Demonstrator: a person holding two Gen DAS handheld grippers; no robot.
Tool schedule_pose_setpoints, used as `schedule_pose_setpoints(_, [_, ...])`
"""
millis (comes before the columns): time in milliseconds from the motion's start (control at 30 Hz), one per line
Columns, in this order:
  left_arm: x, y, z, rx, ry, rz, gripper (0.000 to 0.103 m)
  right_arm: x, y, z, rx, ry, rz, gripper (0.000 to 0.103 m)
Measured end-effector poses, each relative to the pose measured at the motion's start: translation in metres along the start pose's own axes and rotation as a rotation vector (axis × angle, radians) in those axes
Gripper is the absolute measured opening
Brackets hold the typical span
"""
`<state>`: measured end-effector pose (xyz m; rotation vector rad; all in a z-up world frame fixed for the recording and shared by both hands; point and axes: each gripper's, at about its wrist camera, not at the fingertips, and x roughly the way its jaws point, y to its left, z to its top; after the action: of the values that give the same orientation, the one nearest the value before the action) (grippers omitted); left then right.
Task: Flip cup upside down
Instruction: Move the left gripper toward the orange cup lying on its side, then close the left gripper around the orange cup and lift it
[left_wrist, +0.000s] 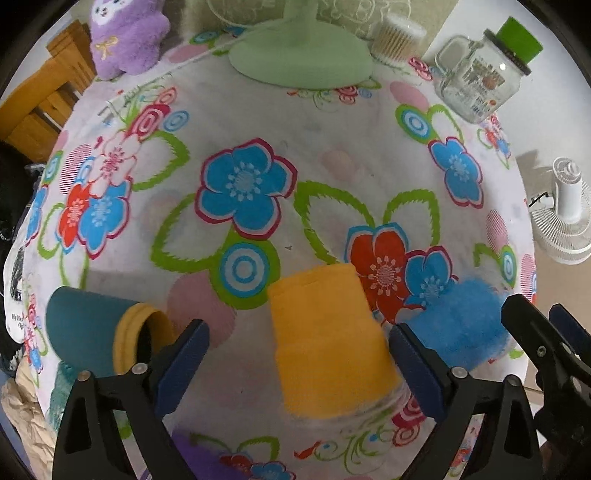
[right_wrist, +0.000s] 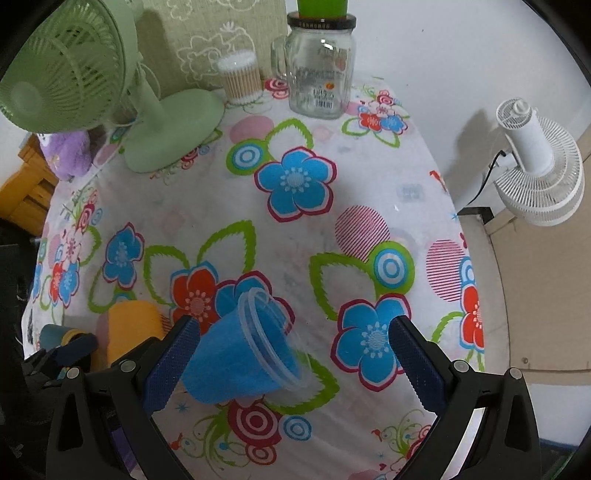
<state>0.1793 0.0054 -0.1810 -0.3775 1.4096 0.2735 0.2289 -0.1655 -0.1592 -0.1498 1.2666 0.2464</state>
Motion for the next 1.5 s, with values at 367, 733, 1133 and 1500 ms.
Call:
schedule_pose_setpoints(367, [0.026,-0.005,-0.009,0.019,0.009,-0.002,0.064,0.010,0.001,-0.003,0.002,0.024,0.000,0.103])
schedule_pose_setpoints(733, [-0.011,-0.002,-0.049,0.006,-0.036,-0.028,0.063,-0.023,0.004,-0.023,-0.025,-0.012,0.041,0.103])
schedule_pose_setpoints(1133, [-0.027,-0.025,-0.113,-0.008,-0.036,-0.063,0.063,-0.048,-0.015,-0.074,-0.061,-0.005,0.056,0.103])
schedule_pose_setpoints(1500, [-0.002,-0.055,-0.152,0.017,-0.013,-0.062,0.063,-0.034,-0.036,-0.110,-0.063,0.049,0.039,0.103])
